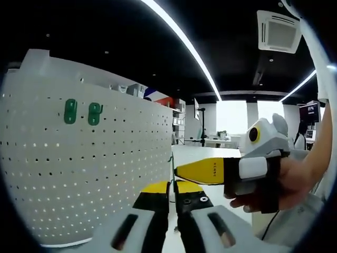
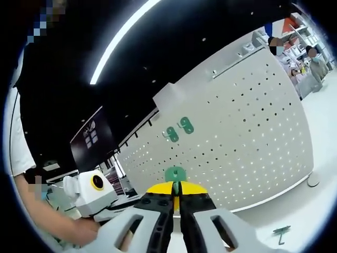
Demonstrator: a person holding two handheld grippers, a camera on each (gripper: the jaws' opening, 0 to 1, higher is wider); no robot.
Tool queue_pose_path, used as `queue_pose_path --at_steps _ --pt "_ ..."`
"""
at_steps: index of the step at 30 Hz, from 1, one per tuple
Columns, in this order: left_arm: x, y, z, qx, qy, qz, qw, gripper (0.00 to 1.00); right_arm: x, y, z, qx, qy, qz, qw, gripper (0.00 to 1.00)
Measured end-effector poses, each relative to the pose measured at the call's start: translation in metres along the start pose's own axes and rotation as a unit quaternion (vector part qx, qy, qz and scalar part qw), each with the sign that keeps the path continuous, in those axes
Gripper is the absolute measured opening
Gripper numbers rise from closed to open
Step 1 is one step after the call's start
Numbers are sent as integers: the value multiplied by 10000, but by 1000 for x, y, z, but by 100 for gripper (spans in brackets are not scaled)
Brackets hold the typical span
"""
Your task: Insert the hook assembly into the mounting plate slot until the hook locks in place.
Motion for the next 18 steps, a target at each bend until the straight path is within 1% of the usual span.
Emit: queue_pose_path --at_steps 2,3,4,5,6,7,9,10,11,13,16,18 --pt "0 0 1 -7 -31 -7 10000 4 0 -1 0 -7 -20 -16 10000 0" --pt "0 0 1 -195 -47 23 9998 5 0 -1 0 6 -15 -19 10000 0" --pt "0 0 1 -188 -48 48 9998 7 0 -1 0 10 -11 -21 10000 0" --pt "0 -1 4 -120 -108 27 9999 11 0 -1 0 8 -9 -22 10000 0" --pt "0 0 6 -107 -143 40 9998 17 1 -1 0 7 -21 -32 10000 0" --pt "0 0 8 -139 -179 58 9997 25 1 -1 0 2 -29 -33 10000 0" --pt "1 0 13 -182 -289 60 9994 34 1 -1 1 -3 -45 -31 10000 0" --pt "1 0 18 -256 -414 71 9988 40 1 -1 1 6 -37 -29 10000 0" --pt "2 0 20 -286 -450 62 9986 45 1 -1 1 20 -38 -35 10000 0" --pt "1 1 24 -211 -502 64 9985 52 1 -1 1 27 -46 -48 10000 0" --pt "1 2 29 -173 -610 83 9980 60 1 -2 2 57 -47 -76 9999 0" --pt "1 2 36 -147 -736 72 9972 65 0 -2 2 56 -54 -75 9999 0"
Point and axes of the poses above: the point that each gripper's makers call its tool centre point, and the gripper's own axes: x roughly forward along the fingers, y roughly to its right, z roughly out of its underside, the point moved 1 cm from there along -x, roughly backward along the fingers, and after that the axes turned 12 degrees about -z, right-handed, at the moved point
